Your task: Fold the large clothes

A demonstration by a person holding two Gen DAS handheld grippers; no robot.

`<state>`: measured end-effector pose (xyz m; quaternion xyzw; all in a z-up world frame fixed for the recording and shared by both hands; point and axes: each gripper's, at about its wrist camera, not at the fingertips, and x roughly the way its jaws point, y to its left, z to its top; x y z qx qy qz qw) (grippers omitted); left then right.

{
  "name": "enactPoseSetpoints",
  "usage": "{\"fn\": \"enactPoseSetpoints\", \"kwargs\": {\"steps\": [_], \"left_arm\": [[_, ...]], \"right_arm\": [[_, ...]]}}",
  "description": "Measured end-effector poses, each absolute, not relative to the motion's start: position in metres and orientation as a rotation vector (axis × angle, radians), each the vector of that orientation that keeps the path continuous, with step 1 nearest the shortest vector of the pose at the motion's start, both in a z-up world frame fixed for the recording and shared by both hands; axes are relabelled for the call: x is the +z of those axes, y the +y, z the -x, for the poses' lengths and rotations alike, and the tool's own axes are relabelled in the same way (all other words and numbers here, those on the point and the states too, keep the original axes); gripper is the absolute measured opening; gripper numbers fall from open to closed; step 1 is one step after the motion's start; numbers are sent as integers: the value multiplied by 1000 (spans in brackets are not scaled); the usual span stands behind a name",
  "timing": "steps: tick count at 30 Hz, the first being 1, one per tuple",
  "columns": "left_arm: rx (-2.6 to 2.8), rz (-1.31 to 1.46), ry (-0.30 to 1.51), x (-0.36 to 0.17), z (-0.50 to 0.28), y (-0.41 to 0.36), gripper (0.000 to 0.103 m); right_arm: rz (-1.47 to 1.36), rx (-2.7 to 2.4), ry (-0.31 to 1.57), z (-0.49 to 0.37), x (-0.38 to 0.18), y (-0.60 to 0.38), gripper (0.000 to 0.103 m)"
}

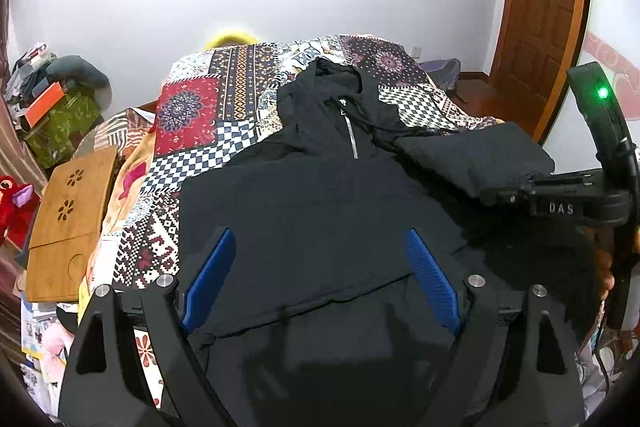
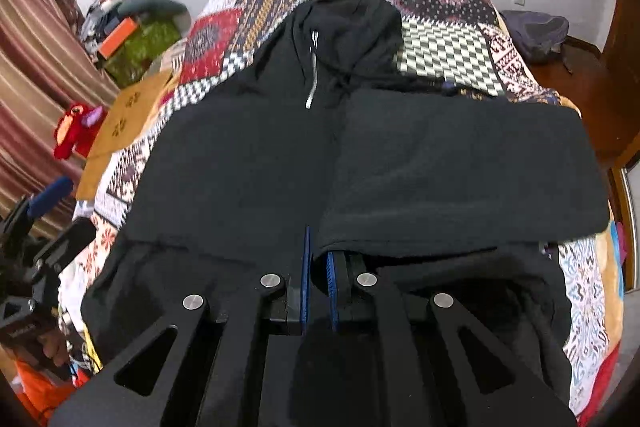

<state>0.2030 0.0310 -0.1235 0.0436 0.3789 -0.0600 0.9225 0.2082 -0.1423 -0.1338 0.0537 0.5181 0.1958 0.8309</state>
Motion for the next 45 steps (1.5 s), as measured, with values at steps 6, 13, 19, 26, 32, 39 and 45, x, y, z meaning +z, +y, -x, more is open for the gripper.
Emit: {"fn": "enactPoseSetpoints", "kwargs": {"steps": [6, 13, 19, 26, 32, 39, 45], "left_arm": [[-137, -91, 791, -129, -207, 24, 87], [-149, -85, 815, -138, -215, 15, 87], [-161, -81, 841, -146, -223, 8, 87], [-162, -77, 876, -158, -234, 6, 87], [-150, -55, 913, -170, -243, 11, 87], [-136, -33, 921, -173, -245, 20, 87], [-119, -8, 896, -164, -238, 35, 87]], "right_arm": [[-213, 401, 1044, -196, -109, -173, 27], [-349, 242, 911, -195, -83, -239, 49], [-535, 105, 980, -213, -120, -290, 51], [-763, 53, 1112, -231, -185, -319, 51], [-750, 58, 1083, -250, -189, -315, 51], [-580, 87, 1066, -262, -170, -299, 6], [-452, 219, 932, -257, -102, -251, 5]]}}
